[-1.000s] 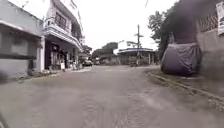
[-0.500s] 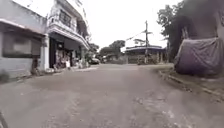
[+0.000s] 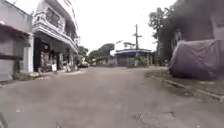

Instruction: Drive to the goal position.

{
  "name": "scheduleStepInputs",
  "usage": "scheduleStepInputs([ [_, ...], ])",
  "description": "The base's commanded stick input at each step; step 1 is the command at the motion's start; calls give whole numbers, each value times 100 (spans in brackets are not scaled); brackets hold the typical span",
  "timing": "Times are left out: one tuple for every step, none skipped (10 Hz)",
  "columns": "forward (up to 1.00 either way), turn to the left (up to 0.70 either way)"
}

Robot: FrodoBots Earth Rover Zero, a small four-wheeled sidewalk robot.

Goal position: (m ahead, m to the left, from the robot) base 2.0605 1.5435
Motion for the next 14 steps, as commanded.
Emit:
scheduleStepInputs([
  [100,-30],
  [100,-30],
  [100,-30],
  [100,-19],
  [100,10],
  [100,10],
  [100,10],
  [100,10],
  [100,10],
  [100,10],
  [100,10],
  [100,10],
  [100,10],
  [100,10],
])
